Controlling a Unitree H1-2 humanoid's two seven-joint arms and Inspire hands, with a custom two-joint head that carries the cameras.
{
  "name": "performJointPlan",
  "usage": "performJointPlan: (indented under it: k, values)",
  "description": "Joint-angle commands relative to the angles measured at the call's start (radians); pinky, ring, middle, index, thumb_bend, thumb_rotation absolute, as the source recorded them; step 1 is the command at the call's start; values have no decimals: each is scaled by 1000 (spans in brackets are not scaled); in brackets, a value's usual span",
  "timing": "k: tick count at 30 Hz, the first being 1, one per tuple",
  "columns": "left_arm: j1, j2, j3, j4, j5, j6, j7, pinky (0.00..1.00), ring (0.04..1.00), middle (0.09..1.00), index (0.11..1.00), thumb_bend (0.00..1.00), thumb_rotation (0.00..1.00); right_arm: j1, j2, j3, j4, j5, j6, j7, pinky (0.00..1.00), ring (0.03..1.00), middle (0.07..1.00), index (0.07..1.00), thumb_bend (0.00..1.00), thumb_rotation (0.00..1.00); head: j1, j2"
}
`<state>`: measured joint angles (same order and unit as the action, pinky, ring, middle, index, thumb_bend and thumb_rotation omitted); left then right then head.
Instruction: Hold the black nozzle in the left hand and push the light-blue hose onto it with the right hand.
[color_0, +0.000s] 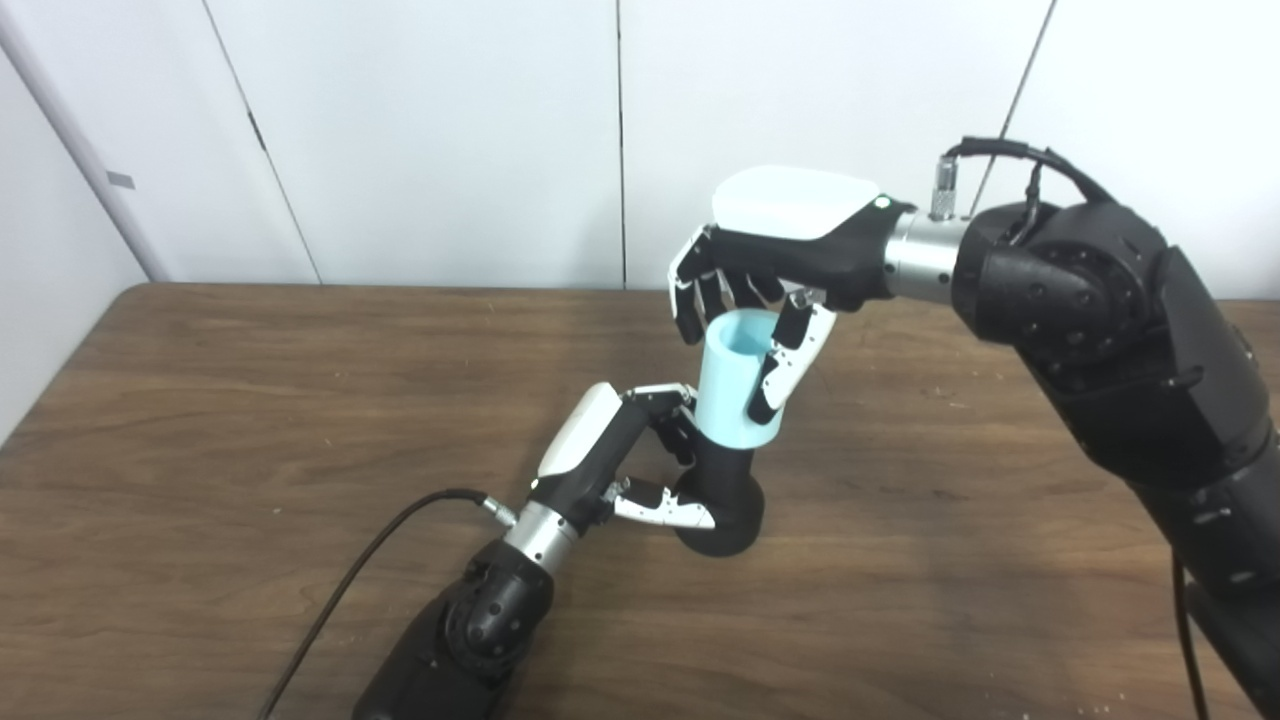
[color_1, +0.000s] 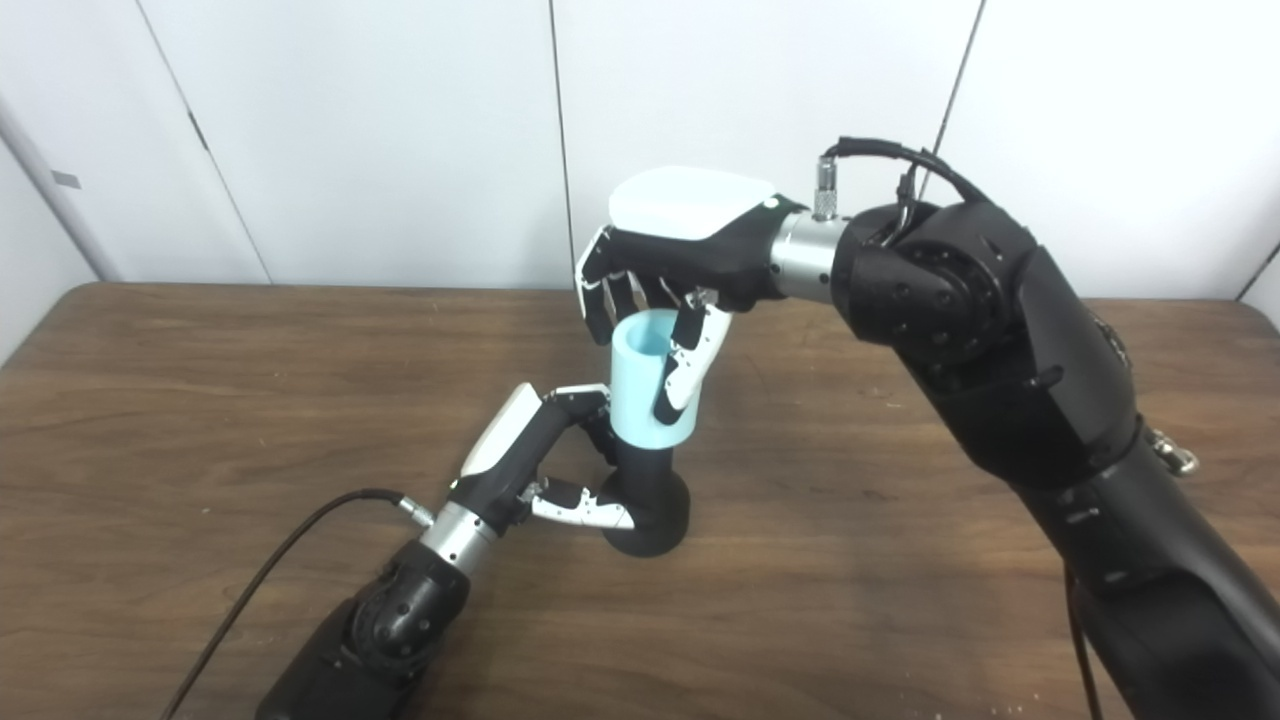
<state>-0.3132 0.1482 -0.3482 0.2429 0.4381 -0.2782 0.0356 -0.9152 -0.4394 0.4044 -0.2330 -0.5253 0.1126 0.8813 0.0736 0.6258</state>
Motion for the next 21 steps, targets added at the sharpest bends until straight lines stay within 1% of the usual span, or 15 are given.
performJointPlan:
  k: [1, 4, 9, 16, 18, 21]
  values:
    - [88, 5, -25, 48, 24, 33, -35, 441, 393, 355, 471, 518, 81, -33, -15, -19, -2, -4, -13, -27, 224, 292, 408, 511, 525, 0, 0, 1]
    - [89, 6, -26, 44, 24, 35, -35, 449, 393, 356, 471, 518, 81, -25, -17, -22, 6, -3, -28, -36, 198, 275, 404, 512, 524, 0, 0, 1]
    - [89, 6, -26, 44, 24, 35, -36, 451, 393, 356, 471, 518, 81, -25, -20, -25, 12, -8, -39, -41, 202, 281, 406, 513, 524, 0, 1, 1]
    - [90, 6, -27, 44, 25, 35, -36, 451, 393, 356, 471, 518, 81, -16, -15, -22, 3, -20, -31, -41, 200, 282, 411, 514, 524, 0, 4, 2]
    - [91, 6, -27, 41, 24, 36, -37, 450, 394, 356, 471, 518, 81, -11, -13, -21, 0, -20, -28, -41, 214, 293, 413, 514, 524, 0, 4, 2]
    - [90, 7, -28, 43, 24, 35, -37, 450, 395, 356, 471, 518, 81, -7, -8, -20, -2, -18, -21, -40, 260, 332, 429, 511, 526, 0, 4, 2]
